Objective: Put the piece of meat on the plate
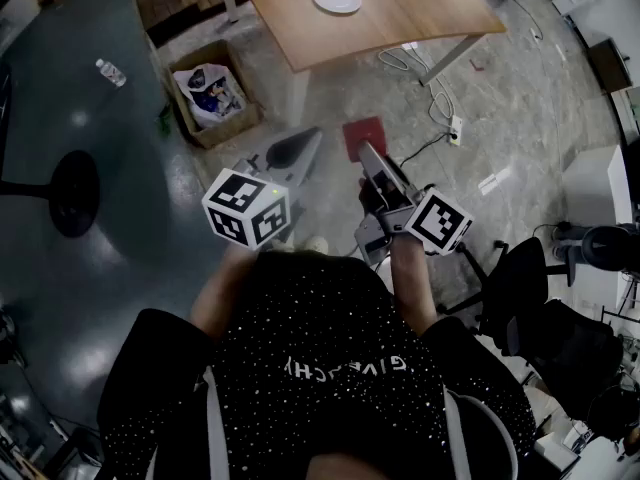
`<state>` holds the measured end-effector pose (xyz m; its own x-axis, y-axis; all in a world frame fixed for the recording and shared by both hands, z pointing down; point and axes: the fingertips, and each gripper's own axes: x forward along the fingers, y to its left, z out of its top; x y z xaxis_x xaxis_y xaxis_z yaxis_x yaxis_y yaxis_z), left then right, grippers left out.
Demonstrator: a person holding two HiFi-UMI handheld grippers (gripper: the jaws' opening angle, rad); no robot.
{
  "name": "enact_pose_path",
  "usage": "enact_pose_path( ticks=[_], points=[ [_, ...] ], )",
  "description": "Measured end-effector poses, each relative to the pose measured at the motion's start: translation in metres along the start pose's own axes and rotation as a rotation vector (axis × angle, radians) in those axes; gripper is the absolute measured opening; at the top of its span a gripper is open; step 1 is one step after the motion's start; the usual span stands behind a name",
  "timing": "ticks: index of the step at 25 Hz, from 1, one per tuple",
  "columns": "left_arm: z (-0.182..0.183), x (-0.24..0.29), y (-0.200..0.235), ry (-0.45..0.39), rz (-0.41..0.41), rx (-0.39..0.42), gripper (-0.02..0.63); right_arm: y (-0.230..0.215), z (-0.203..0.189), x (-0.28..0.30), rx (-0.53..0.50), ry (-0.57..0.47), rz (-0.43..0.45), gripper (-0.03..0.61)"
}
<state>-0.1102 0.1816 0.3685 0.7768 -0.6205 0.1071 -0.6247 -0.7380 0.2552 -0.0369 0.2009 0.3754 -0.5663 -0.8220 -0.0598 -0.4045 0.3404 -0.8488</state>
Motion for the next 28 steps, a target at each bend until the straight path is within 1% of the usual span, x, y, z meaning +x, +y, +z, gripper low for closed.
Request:
enact_pose_path(
  ticks=[3,10,20,24,28],
  points=[
    [0.002,-0.004,-0.002,-0.004,-0.003,0.011,0.009,0.003,0.0,-0.005,-0.019,-0.008,0.0,0.101],
    [0.007,-0.014,0.004,-0.001,-0.036,0.034,0.009,0.012,-0.006,0.004,-0.026,-0.038,0.004,0.101],
    [0.001,-0.02,0.011,0.013,-0.036,0.01,0.009,0.007,-0.016,0.007,-0.017,-0.019,-0.024,0.101],
    [0.003,-0.013,0.018,0.005,-0.027,0.007,0.009,0.004,-0.01,0.012,-0.02,-0.019,-0.018,0.101],
    [0.004,-0.002,0.028,0.011,-0.035,0.0,0.009,-0.004,-0.002,0.024,-0.01,-0.022,-0.023,0.101]
  ],
)
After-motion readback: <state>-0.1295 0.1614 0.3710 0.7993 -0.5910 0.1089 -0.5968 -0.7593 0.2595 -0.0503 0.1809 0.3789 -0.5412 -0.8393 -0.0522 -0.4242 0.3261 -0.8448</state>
